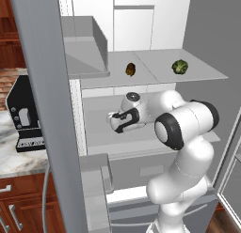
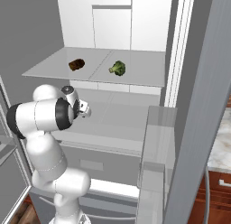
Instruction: Gather the broccoli and sweet potato from the fridge and place them on a tray on the dining counter. Then gather the chicken drumstick and fish from the fridge and place them on the other tray.
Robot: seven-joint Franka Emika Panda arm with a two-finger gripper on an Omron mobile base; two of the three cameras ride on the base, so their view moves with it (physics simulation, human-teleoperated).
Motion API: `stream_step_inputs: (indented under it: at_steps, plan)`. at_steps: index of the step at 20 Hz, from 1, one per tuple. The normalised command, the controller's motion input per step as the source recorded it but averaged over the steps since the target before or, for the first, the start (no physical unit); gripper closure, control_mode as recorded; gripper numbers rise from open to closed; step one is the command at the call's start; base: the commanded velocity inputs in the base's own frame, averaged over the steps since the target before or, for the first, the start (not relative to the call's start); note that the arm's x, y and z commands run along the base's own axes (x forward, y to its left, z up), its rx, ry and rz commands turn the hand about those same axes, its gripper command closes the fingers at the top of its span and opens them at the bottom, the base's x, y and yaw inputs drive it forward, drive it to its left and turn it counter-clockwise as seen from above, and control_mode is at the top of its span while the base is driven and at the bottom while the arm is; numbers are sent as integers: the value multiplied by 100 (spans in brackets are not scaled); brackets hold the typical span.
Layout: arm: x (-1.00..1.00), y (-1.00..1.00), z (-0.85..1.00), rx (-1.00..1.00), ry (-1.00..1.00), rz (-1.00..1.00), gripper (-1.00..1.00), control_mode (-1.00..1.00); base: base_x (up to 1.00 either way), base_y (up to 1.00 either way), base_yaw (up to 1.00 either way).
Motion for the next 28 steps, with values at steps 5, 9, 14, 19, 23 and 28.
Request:
stream_step_inputs:
  at_steps: [5, 9, 14, 19, 23, 28]
  plan:
    - [0, 0, -25, -2, 6, 0, -100, -100, 0, 0, 0]
    - [14, 0, -14, -1, 8, 0, -100, -100, 0, 0, 0]
    - [3, 0, 0, 0, 0, 0, -100, -100, 0, 0, 0]
    - [0, 0, 0, 0, 0, 0, -100, -100, 0, 0, 0]
    - [0, 0, 0, 0, 0, 0, -100, -100, 0, 0, 0]
    - [0, 0, 0, 0, 0, 0, 100, -100, 0, 0, 0]
